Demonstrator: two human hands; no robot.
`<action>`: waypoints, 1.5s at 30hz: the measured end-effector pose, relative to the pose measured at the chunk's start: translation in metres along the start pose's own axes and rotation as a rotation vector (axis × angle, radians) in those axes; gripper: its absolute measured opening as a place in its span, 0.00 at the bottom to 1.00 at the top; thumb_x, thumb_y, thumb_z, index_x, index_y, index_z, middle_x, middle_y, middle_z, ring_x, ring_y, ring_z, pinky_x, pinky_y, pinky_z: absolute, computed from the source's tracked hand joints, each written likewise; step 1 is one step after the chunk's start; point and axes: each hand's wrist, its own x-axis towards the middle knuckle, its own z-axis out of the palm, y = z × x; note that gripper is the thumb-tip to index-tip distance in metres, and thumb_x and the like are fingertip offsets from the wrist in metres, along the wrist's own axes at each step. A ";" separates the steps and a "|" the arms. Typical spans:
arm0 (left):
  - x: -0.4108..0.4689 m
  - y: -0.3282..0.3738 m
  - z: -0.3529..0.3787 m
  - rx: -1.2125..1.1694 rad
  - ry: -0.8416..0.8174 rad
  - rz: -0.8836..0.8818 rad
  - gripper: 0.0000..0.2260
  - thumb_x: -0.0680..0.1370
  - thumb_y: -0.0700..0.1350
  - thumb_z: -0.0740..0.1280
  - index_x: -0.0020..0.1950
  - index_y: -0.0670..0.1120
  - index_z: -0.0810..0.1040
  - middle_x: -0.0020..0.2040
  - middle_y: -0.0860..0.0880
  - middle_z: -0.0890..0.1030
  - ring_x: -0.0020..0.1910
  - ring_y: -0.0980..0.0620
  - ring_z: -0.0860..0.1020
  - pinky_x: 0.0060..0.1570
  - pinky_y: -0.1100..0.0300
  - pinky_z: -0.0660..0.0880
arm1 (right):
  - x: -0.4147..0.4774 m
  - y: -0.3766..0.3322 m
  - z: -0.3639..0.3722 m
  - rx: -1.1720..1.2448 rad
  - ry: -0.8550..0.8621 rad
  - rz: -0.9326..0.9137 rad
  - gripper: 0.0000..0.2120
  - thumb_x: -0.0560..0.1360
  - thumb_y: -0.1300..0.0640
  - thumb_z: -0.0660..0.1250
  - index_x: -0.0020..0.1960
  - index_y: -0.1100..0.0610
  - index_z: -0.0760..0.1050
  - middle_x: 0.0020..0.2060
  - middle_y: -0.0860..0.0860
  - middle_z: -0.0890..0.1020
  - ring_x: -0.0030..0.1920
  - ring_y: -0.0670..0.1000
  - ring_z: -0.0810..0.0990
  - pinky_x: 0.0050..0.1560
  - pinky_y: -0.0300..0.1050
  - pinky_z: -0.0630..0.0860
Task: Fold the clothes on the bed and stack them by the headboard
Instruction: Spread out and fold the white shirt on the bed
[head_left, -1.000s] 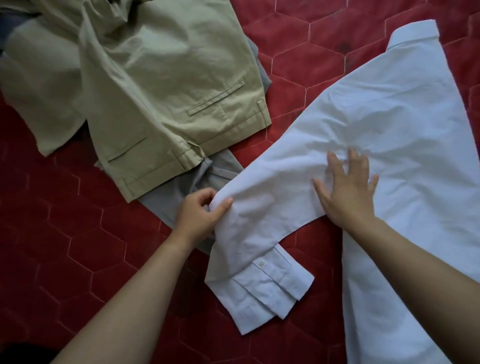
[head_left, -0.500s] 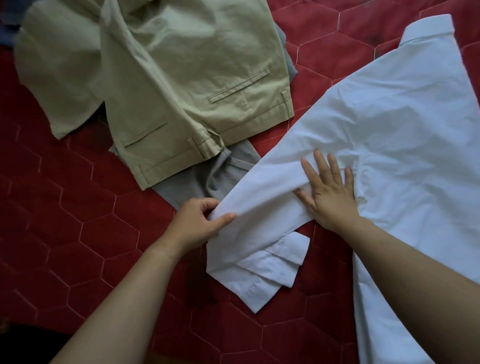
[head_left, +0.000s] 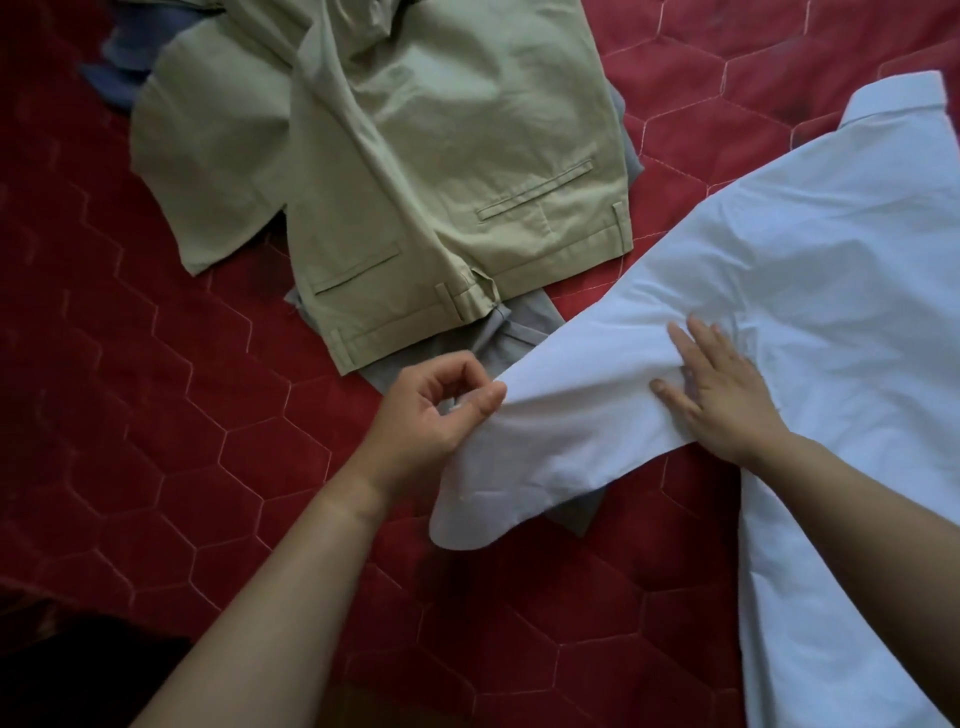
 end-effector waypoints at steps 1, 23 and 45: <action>-0.001 0.003 -0.004 0.068 -0.021 0.019 0.11 0.73 0.48 0.68 0.34 0.45 0.73 0.30 0.55 0.72 0.31 0.59 0.69 0.33 0.67 0.65 | 0.001 0.000 -0.001 0.009 -0.002 0.008 0.32 0.76 0.41 0.58 0.76 0.48 0.51 0.76 0.49 0.50 0.76 0.52 0.46 0.71 0.53 0.52; 0.016 -0.077 -0.054 0.482 0.235 -0.033 0.08 0.77 0.55 0.63 0.43 0.52 0.74 0.32 0.54 0.76 0.31 0.60 0.73 0.30 0.65 0.66 | 0.003 -0.069 0.028 0.104 0.103 0.003 0.29 0.76 0.37 0.51 0.75 0.45 0.54 0.76 0.48 0.51 0.75 0.54 0.46 0.69 0.66 0.46; 0.031 0.030 0.104 0.244 0.188 0.098 0.08 0.75 0.51 0.65 0.37 0.54 0.70 0.31 0.59 0.75 0.33 0.63 0.74 0.36 0.67 0.68 | -0.106 0.063 -0.033 0.096 0.151 0.249 0.30 0.76 0.44 0.60 0.75 0.51 0.56 0.75 0.51 0.57 0.73 0.55 0.56 0.67 0.58 0.62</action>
